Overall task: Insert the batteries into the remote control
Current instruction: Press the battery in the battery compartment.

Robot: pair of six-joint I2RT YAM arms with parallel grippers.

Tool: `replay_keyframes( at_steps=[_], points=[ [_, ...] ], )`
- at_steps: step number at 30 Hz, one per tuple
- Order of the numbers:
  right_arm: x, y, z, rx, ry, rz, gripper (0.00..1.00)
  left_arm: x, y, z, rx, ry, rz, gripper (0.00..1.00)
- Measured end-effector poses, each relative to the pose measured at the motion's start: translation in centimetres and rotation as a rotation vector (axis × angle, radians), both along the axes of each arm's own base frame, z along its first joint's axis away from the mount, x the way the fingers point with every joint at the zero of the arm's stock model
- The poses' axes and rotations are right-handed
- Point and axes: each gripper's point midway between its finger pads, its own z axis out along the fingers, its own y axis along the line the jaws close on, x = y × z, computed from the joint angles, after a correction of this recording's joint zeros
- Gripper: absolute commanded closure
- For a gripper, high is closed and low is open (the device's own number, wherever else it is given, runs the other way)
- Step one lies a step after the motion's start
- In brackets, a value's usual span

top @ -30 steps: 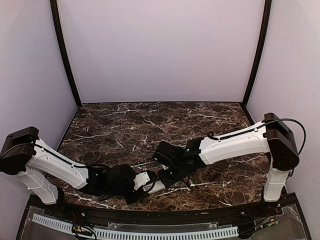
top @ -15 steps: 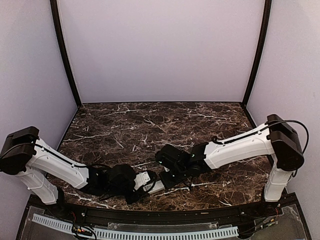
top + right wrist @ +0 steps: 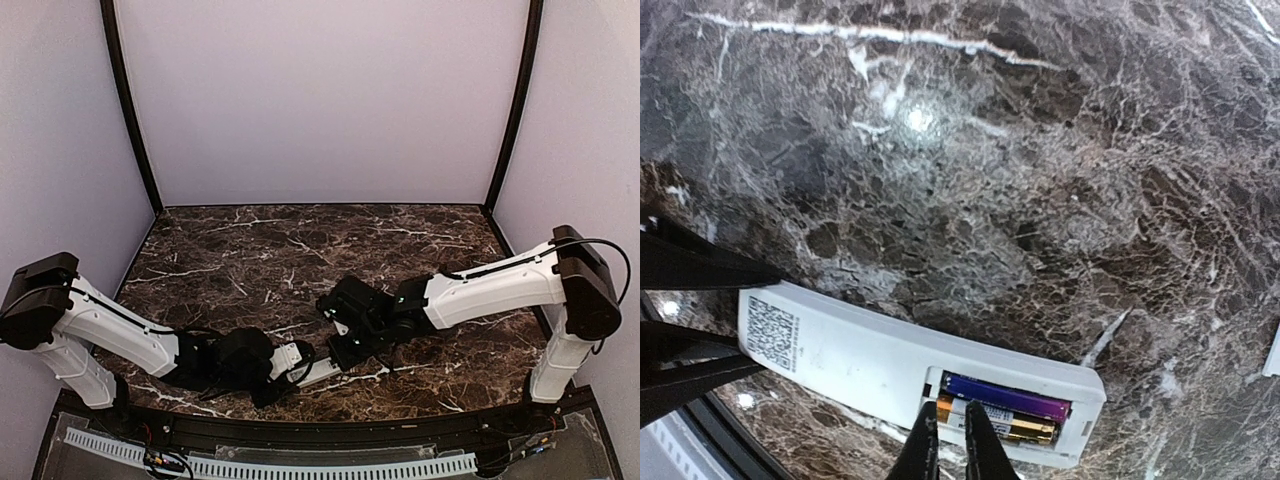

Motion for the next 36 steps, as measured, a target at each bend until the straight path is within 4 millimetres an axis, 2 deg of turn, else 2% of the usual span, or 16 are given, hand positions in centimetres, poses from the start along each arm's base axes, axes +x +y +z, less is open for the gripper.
replay_keyframes(
  at_steps=[3,6,8,15,23,36],
  points=[
    [0.5,0.1,1.8,0.051,0.006,0.000,0.89,0.0,-0.1,0.0,0.000,0.000,0.000,0.77],
    [0.9,0.1,3.5,0.100,0.003,-0.008,0.97,0.0,-0.1,0.0,0.000,0.000,0.000,0.77],
    [1.1,0.0,4.0,0.113,0.010,-0.017,1.00,0.0,-0.1,0.0,0.000,0.000,0.000,0.77],
    [0.6,-0.4,2.5,0.086,0.073,-0.035,1.00,0.1,-0.1,0.0,0.000,0.000,0.000,0.77],
    [-0.4,-0.6,-1.0,0.028,0.156,-0.035,1.00,0.1,-0.1,0.0,0.000,0.000,0.000,0.77],
    [-0.6,-0.5,-1.0,0.046,0.167,-0.042,1.00,0.1,-0.2,0.0,0.000,0.002,0.002,0.77]
  ],
)
